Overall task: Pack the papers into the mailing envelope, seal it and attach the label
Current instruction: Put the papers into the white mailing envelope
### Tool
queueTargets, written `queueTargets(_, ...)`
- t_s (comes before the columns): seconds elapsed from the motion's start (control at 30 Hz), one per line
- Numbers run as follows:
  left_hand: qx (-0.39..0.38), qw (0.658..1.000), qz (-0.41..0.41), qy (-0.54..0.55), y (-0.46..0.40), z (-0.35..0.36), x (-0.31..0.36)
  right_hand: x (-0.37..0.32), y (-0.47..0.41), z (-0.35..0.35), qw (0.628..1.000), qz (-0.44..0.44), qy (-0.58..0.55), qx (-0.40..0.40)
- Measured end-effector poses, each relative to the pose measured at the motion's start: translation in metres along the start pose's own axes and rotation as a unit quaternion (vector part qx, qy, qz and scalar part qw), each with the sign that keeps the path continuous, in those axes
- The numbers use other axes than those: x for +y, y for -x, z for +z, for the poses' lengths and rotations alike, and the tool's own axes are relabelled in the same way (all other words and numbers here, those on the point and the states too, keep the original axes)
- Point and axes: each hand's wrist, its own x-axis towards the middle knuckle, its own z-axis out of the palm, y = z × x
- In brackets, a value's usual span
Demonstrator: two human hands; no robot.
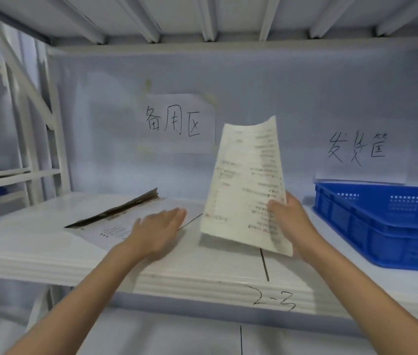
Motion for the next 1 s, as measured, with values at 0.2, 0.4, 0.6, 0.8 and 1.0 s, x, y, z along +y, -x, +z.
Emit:
queueTargets(0.2,-0.087,0.994,-0.005,-0.070,0.012,-0.006,-0.035,0.006,-0.010,-0.014,0.995,0.071,-0.072,0.018)
queueTargets(0.4,-0.058,0.998,0.016,0.013,0.019,-0.033,-0.056,0.011,-0.011,-0.011,0.990,0.093,-0.108,-0.003)
queueTargets(0.6,0.039,0.994,0.015,-0.100,-0.009,-0.022,-0.060,0.018,-0.006,0.015,0.986,0.123,-0.105,-0.045)
queueTargets(0.8,0.007,0.991,-0.002,-0.134,-0.033,-0.011,-0.062,0.020,-0.002,0.031,0.983,0.135,-0.086,-0.086)
queueTargets(1.0,-0.061,0.991,0.029,-0.117,-0.037,-0.001,-0.069,0.018,-0.008,0.031,0.986,0.130,-0.074,-0.078)
